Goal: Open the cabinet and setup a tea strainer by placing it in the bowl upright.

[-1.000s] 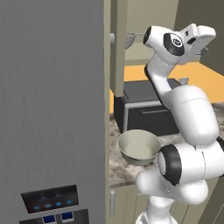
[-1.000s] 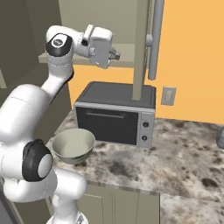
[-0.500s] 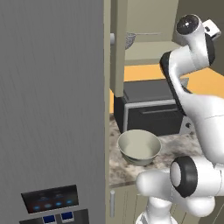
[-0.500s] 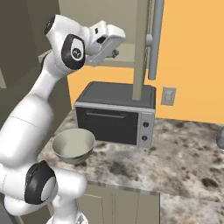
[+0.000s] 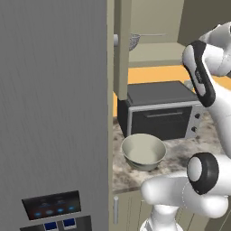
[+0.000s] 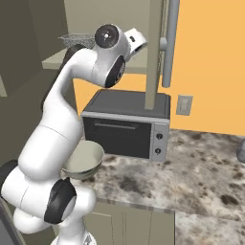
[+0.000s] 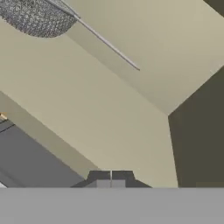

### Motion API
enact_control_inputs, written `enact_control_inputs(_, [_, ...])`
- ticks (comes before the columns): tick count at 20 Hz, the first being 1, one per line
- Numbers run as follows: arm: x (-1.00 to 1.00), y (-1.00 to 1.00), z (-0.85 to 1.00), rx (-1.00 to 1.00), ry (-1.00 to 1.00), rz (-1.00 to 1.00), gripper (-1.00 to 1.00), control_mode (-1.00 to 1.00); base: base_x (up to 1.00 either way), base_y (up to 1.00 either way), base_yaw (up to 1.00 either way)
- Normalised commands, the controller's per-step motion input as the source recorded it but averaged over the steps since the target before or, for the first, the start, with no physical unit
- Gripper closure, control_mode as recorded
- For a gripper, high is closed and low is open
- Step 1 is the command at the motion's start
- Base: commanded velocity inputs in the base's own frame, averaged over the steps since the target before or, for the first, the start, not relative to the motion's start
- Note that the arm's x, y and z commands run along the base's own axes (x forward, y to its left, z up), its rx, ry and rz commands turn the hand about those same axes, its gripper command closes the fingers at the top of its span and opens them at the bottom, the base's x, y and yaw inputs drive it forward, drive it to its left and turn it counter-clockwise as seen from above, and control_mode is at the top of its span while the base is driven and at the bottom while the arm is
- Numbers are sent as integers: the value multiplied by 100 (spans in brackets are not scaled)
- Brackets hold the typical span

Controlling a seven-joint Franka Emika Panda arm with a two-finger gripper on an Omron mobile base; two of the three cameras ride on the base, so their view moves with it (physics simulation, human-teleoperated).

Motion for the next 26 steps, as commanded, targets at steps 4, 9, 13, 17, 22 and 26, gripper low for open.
enact_control_inputs(4, [8, 39, 12, 0, -19, 40, 100, -100, 0, 0, 0])
enact_control_inputs(9, [-16, 37, 12, -5, -53, 11, 100, -100, 0, 0, 0])
enact_control_inputs(13, [-5, 29, 0, -18, -55, 6, 100, -100, 0, 0, 0])
enact_control_inputs(17, [22, 38, 19, -30, -19, 3, 100, -100, 0, 0, 0])
enact_control_inputs(22, [27, 6, 62, -25, 2, 10, 100, -100, 0, 0, 0])
enact_control_inputs(26, [4, 2, 64, -23, 1, 12, 100, -100, 0, 0, 0])
